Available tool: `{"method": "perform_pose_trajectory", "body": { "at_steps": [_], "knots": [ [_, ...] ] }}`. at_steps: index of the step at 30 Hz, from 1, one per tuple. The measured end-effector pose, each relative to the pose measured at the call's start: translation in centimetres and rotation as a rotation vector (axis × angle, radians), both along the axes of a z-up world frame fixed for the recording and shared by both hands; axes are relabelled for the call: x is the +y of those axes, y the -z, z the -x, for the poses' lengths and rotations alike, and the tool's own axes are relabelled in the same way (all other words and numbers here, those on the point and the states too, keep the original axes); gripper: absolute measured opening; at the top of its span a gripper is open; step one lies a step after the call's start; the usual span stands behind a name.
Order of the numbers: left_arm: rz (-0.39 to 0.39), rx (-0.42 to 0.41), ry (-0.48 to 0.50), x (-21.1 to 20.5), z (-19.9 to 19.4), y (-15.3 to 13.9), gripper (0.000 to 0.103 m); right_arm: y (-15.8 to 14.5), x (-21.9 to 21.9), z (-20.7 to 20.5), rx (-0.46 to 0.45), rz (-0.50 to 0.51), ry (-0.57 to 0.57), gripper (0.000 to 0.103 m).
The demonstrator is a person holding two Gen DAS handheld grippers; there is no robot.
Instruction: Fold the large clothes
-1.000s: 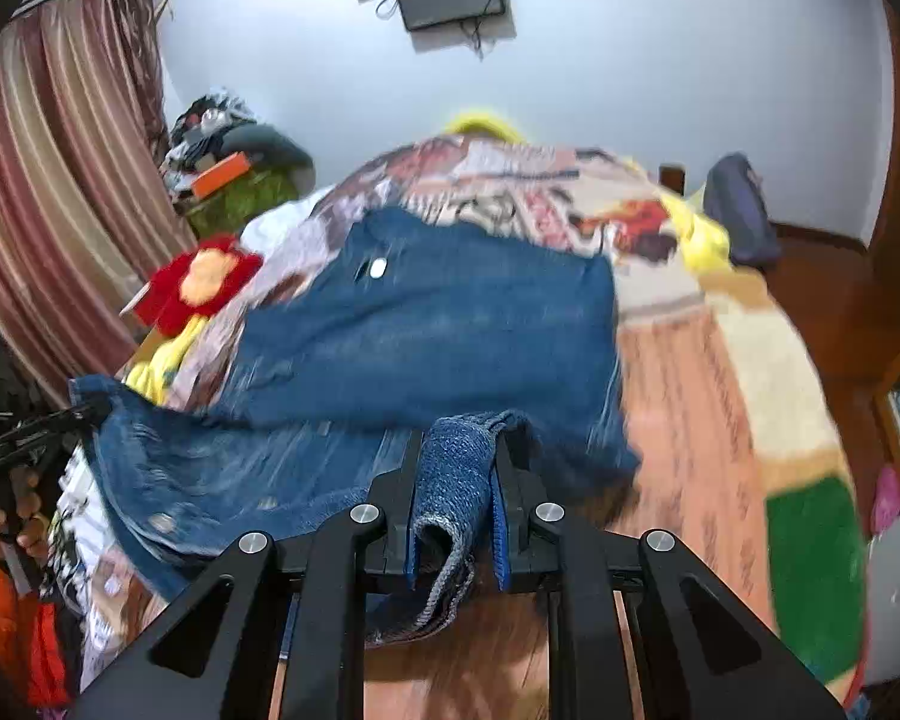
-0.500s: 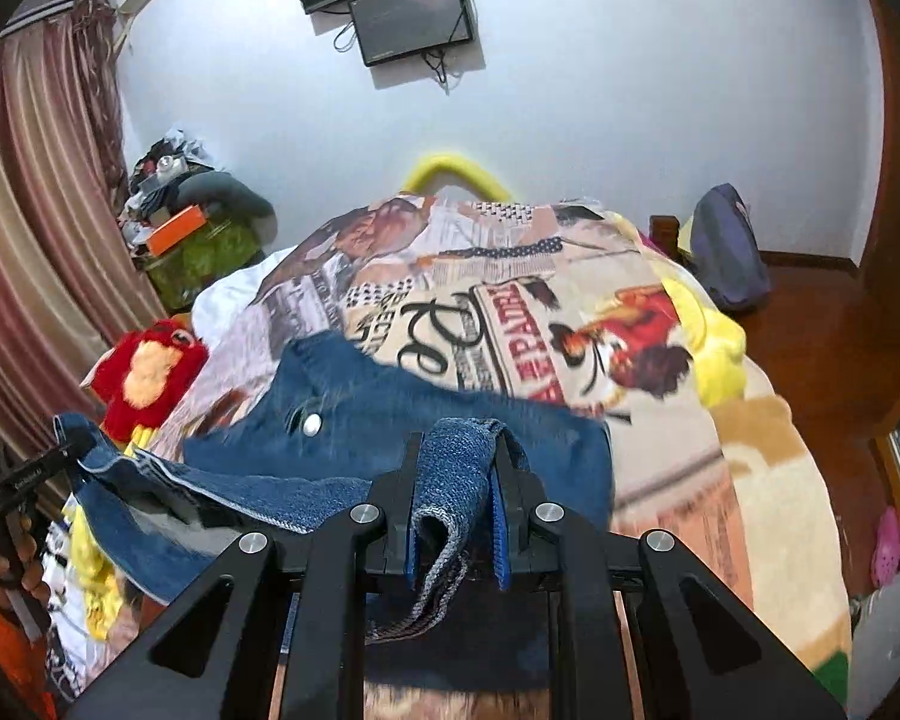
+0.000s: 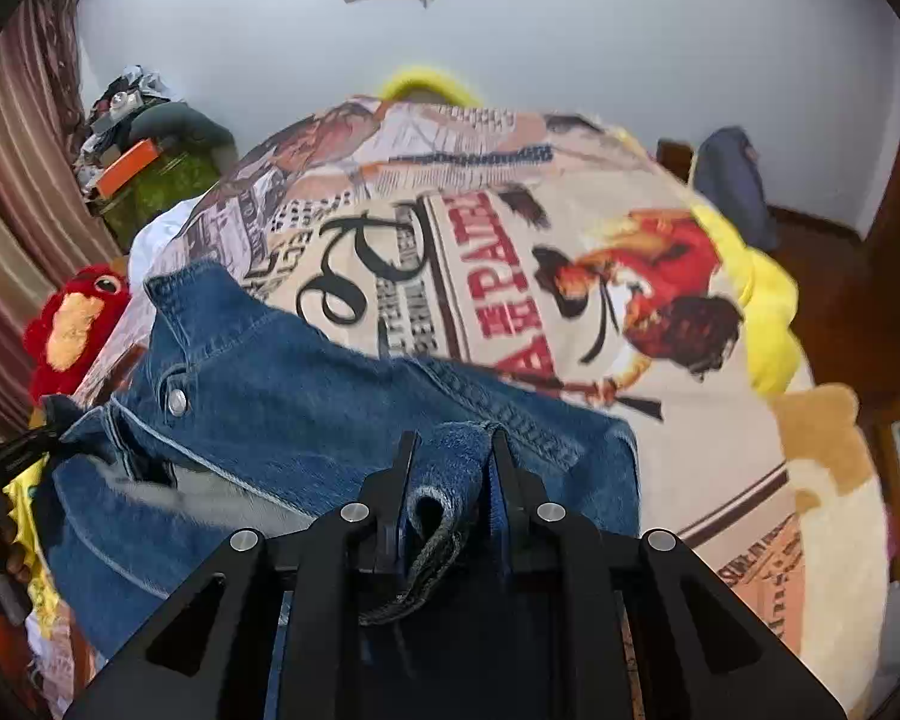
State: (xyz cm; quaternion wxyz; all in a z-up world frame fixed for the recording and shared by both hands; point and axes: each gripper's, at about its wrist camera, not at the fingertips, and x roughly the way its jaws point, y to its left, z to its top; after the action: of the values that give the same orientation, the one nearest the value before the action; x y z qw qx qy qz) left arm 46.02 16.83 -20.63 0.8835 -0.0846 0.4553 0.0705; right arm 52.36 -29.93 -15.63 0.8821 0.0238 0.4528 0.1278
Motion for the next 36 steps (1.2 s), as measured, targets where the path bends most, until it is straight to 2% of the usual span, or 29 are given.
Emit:
{"method": "perform_pose_trajectory", "body": {
  "at_steps": [4, 5, 8, 9, 12, 14, 16, 18, 20, 22, 25, 27, 29, 32, 36],
  "knots": [
    [-0.040, 0.046, -0.021, 0.0, -0.8, 1.7, 0.018, 0.1, -2.4, -0.1, 0.039, -0.094, -0.008, 0.017],
    [-0.047, 0.057, -0.026, 0.0, -1.0, 2.0, 0.018, -0.4, -3.1, 0.2, 0.022, -0.061, 0.021, 0.017],
    [-0.053, 0.084, -0.038, -0.1, -1.4, 2.4, 0.018, -2.1, -4.8, 1.1, -0.084, 0.205, 0.176, 0.017],
    [-0.051, 0.087, -0.035, -0.1, -1.4, 2.2, 0.018, -2.4, -5.6, 1.4, -0.090, 0.219, 0.189, 0.017],
    [-0.061, 0.076, -0.017, -0.3, -0.9, 0.7, 0.020, -3.0, -8.3, 2.6, -0.040, 0.149, 0.177, 0.017],
    [-0.062, 0.058, 0.000, -0.4, -0.4, -0.8, 0.022, -3.2, -9.1, 3.8, -0.030, 0.137, 0.162, 0.017],
    [-0.053, 0.037, 0.014, -0.4, 0.1, -2.3, 0.028, -3.5, -9.1, 5.0, -0.034, 0.154, 0.149, 0.017],
    [-0.060, -0.015, 0.024, -0.5, 1.1, -4.6, 0.043, -3.6, -8.7, 5.7, -0.036, 0.149, 0.130, 0.017],
    [-0.069, -0.056, 0.040, -0.7, 2.1, -6.4, 0.053, -4.0, -7.8, 7.0, -0.045, 0.125, 0.095, 0.017],
    [-0.073, -0.071, 0.080, -1.3, 3.2, -7.7, 0.054, -4.3, -6.8, 7.8, -0.053, 0.110, 0.059, 0.017],
    [-0.108, -0.055, 0.143, -2.5, 4.6, -8.3, 0.054, -4.9, -4.8, 9.1, -0.073, 0.102, 0.001, 0.017],
    [-0.145, -0.034, 0.188, -3.8, 5.8, -7.7, 0.060, -5.1, -3.4, 9.9, -0.085, 0.096, -0.038, 0.017],
    [-0.150, -0.017, 0.219, -4.7, 6.8, -6.8, 0.064, -5.1, -1.7, 10.5, -0.087, 0.085, -0.078, 0.017],
    [-0.129, 0.025, 0.251, -5.9, 7.8, -4.6, 0.064, -4.6, 0.4, 11.0, -0.075, 0.067, -0.129, 0.017],
    [-0.089, 0.120, 0.267, -6.7, 7.5, -0.6, 0.064, -2.9, 3.0, 10.6, -0.027, 0.071, -0.184, 0.017]
  ]
}}
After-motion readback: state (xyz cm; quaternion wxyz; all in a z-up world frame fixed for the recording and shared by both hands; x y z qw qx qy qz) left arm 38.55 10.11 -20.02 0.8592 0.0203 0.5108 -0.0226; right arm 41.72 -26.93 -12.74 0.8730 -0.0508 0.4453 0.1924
